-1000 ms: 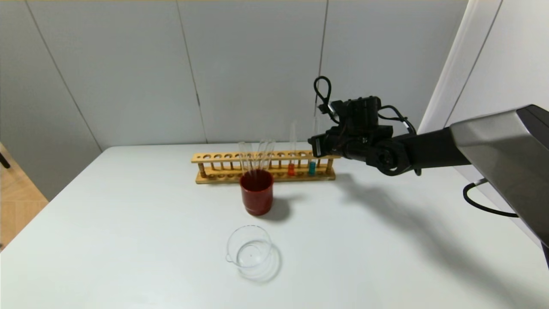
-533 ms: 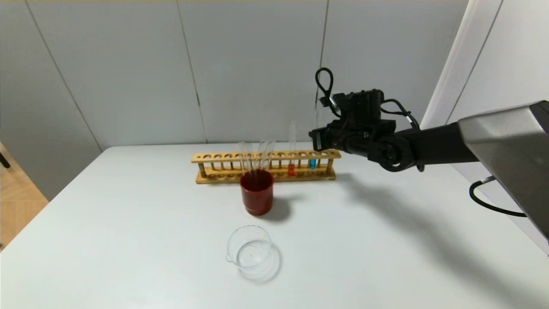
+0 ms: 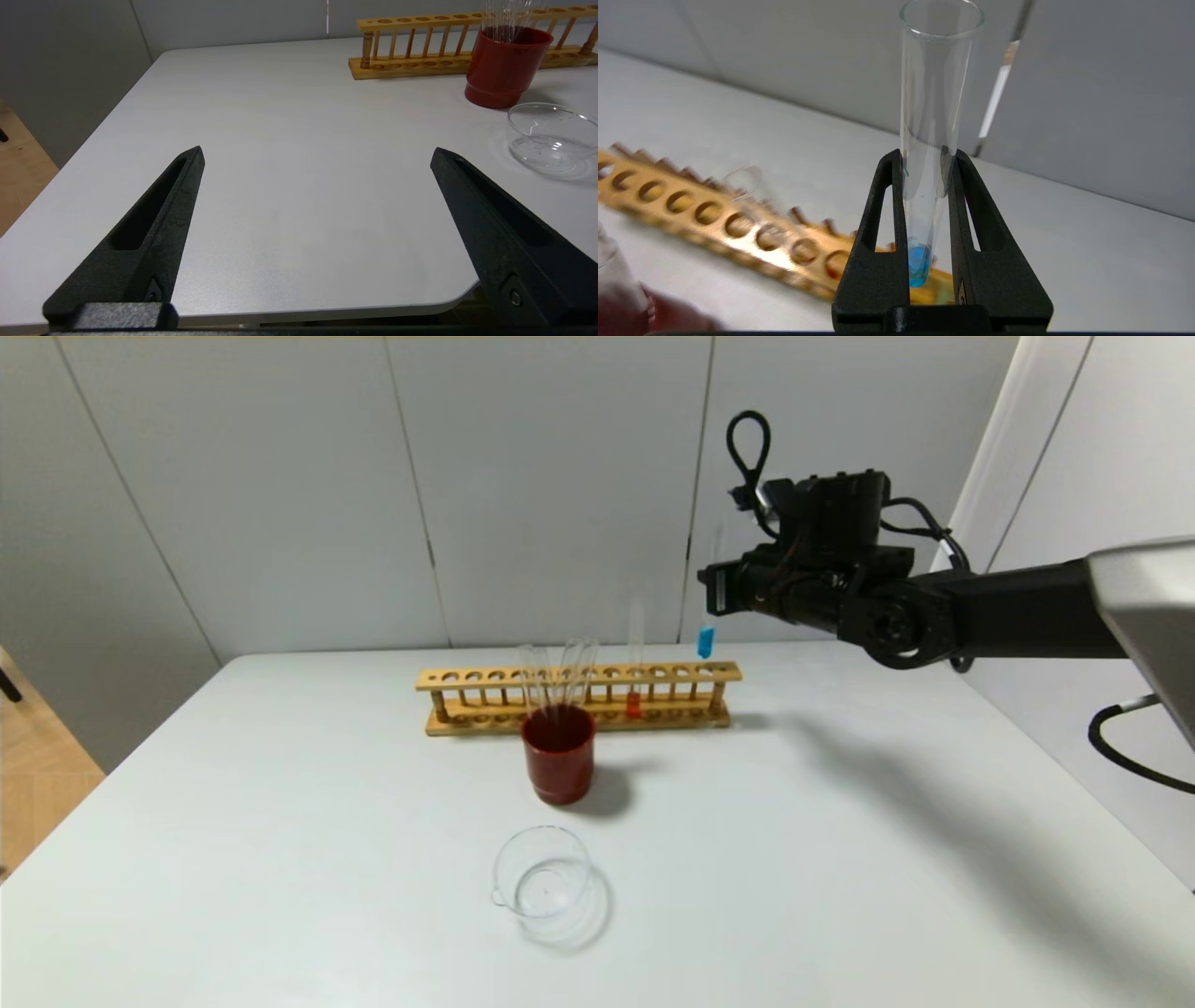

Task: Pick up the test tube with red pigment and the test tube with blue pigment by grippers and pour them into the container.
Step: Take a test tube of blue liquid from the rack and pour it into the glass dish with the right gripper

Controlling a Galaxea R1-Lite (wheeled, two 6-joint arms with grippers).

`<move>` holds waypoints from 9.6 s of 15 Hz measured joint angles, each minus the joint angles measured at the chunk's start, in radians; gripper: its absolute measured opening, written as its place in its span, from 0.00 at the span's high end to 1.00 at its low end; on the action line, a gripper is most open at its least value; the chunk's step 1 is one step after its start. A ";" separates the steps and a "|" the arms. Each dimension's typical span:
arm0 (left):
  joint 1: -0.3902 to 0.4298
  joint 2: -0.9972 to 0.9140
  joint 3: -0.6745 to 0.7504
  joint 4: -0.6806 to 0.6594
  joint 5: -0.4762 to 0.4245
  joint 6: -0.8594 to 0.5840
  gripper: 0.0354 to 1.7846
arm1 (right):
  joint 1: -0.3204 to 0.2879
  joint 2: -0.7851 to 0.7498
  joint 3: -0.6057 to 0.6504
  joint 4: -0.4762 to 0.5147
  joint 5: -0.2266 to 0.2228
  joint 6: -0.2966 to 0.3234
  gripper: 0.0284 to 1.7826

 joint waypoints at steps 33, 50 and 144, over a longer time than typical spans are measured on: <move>0.001 0.000 0.000 0.000 0.000 0.000 0.04 | 0.027 -0.700 0.359 0.224 -0.081 -0.042 0.86; 0.001 0.000 0.000 0.000 0.000 0.000 0.04 | 0.255 -0.758 0.681 0.198 -0.081 -0.049 0.86; 0.001 0.000 0.000 0.000 0.000 0.000 0.04 | 0.561 -0.180 0.500 0.172 -0.482 -1.250 0.86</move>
